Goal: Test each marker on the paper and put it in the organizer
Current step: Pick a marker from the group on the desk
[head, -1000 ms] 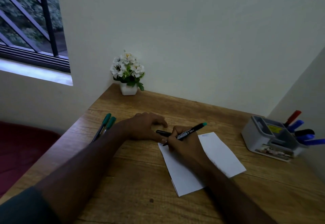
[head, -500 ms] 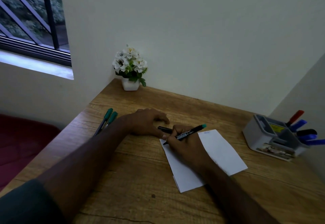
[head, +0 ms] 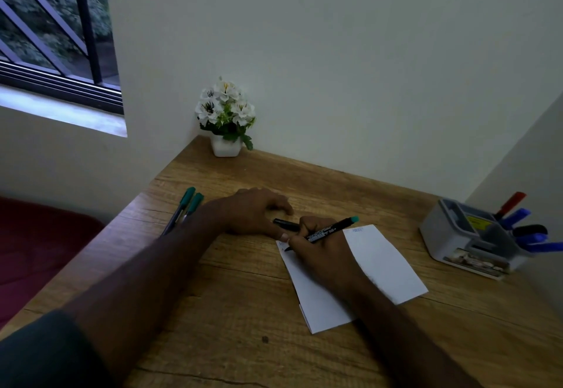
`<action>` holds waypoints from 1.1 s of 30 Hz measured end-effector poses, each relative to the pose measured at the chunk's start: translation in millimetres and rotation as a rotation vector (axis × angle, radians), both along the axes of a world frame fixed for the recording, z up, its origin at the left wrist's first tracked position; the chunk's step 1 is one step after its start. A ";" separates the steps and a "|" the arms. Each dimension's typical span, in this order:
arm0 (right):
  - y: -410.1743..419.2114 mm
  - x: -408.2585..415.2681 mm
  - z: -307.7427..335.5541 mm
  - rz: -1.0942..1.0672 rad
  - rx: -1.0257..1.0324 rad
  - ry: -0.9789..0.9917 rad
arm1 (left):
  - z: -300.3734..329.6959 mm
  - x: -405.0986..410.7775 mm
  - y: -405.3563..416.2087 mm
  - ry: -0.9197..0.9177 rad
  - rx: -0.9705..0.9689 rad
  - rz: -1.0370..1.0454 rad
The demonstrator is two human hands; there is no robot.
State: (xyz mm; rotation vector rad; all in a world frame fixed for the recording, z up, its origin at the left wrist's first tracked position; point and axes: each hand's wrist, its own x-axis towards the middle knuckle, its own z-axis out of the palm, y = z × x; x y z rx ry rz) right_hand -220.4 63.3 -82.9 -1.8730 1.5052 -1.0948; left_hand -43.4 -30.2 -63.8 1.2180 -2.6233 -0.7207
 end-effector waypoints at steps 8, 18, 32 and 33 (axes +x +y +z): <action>0.2 -0.3 -0.5 0.004 0.019 0.015 | 0.9 -0.6 0.4 0.001 0.005 -0.002; -2.0 -1.4 -2.7 0.008 -0.028 0.002 | -0.5 0.0 0.0 0.008 0.007 0.000; -1.9 -0.6 0.4 -0.020 0.018 0.018 | -0.1 -0.3 0.2 0.024 0.005 0.007; -1.0 -0.5 1.1 -0.018 0.024 0.024 | -0.3 -0.3 -0.1 0.022 0.008 0.007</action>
